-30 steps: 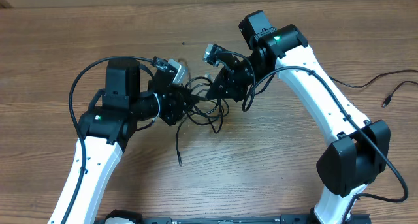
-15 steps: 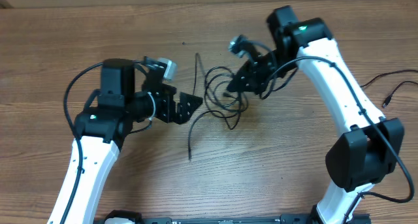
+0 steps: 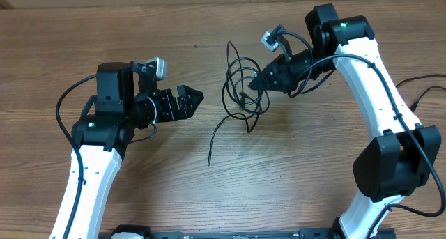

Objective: Untangle cables

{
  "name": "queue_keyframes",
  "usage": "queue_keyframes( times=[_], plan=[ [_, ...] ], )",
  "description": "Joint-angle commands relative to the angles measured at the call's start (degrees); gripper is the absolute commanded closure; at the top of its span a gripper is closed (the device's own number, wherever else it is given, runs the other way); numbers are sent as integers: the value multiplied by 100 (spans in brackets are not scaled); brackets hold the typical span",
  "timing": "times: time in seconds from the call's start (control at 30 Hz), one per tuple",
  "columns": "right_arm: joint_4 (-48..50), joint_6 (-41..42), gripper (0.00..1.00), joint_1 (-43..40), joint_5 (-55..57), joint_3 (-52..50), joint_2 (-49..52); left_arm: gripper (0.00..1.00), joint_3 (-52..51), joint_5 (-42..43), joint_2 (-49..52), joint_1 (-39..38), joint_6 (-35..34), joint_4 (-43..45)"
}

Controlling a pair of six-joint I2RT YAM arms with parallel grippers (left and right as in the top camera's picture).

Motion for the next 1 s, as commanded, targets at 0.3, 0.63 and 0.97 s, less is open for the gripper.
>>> queue_keyframes(
  times=[0.3,0.63,0.97],
  plan=[
    [13,-24,96,22,-1268,74,-229,0,111,470,-4,-2,817,-22],
    [39,-26,96,22,-1241,74,-229,6,111,1193,-4,-2,1565,72],
    [85,-33,96,22,-1241,74,-229,0,111,1639,-4,-2,1950,599]
  ],
)
